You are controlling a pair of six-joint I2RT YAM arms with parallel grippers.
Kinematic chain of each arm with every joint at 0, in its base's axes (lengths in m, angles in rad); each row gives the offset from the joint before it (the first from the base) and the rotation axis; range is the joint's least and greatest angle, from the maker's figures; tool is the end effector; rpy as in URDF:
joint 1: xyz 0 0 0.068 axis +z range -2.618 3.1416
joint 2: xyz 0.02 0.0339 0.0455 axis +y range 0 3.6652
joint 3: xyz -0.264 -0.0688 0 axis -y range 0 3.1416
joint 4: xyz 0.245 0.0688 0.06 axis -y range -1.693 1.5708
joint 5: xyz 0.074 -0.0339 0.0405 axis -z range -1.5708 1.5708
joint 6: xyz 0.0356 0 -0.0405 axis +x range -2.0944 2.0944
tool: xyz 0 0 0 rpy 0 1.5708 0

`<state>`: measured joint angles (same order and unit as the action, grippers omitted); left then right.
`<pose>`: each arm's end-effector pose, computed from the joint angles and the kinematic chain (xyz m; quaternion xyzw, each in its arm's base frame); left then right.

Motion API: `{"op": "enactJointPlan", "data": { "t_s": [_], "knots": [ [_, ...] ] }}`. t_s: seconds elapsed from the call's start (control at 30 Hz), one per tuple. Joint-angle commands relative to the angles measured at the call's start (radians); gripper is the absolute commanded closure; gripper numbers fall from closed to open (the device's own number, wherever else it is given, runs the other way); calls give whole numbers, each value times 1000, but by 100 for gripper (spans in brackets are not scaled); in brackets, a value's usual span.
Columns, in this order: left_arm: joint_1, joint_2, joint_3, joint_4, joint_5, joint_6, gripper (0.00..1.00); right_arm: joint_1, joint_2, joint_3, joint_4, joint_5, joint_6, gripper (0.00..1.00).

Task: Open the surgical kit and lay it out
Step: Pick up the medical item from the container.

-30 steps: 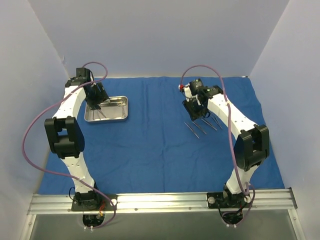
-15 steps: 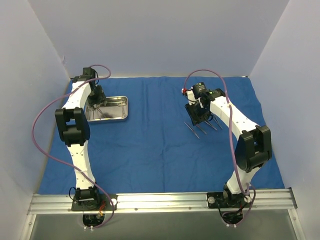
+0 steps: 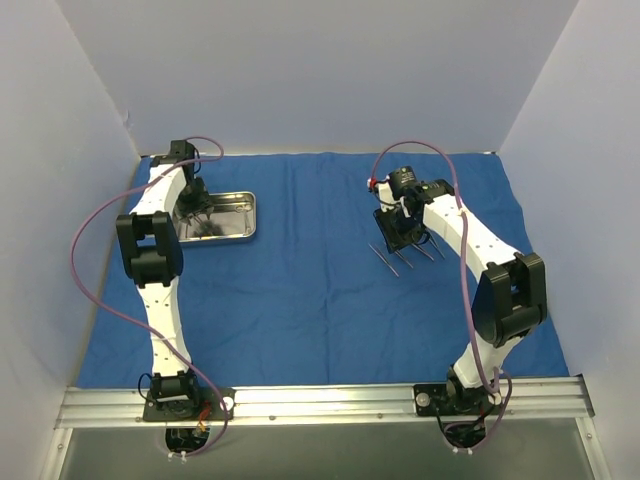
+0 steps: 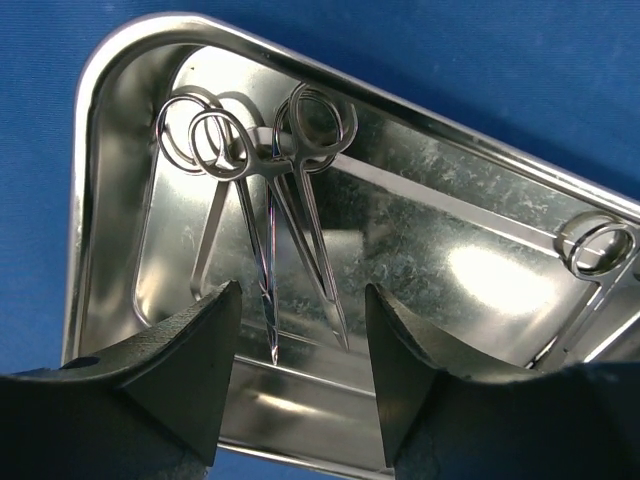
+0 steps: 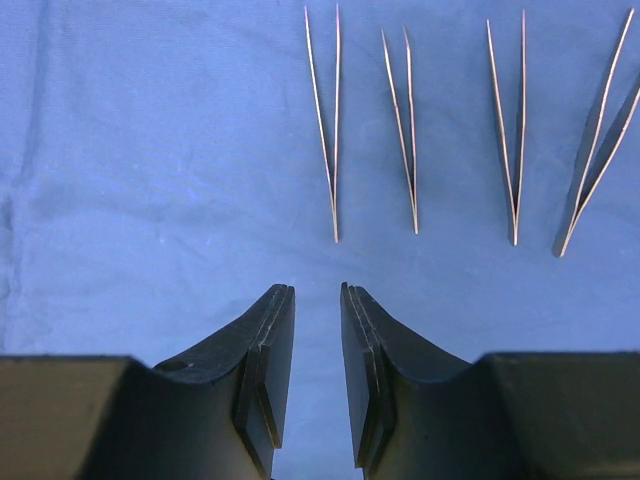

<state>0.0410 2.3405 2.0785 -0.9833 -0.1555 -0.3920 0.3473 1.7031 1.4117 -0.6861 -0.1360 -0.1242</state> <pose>0.4902 0.0256 0.1941 -0.2236 0.9581 0.0473 0.1724 0.3442 0.1297 0.2717 -0.2422 0.9231 0.0970 0.2826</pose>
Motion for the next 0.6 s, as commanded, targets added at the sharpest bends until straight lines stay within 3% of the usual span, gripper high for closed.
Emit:
{"op": "enactJointPlan", "data": {
  "t_s": [0.0,0.57],
  "knots": [
    [10,14,60,15,-15,-15,39,-4,-63,-14,-24,-10,17,74],
    [13,117,117,-15,-41,-7,48,-4,-77,-22,-30,-10,15,76]
  ]
}}
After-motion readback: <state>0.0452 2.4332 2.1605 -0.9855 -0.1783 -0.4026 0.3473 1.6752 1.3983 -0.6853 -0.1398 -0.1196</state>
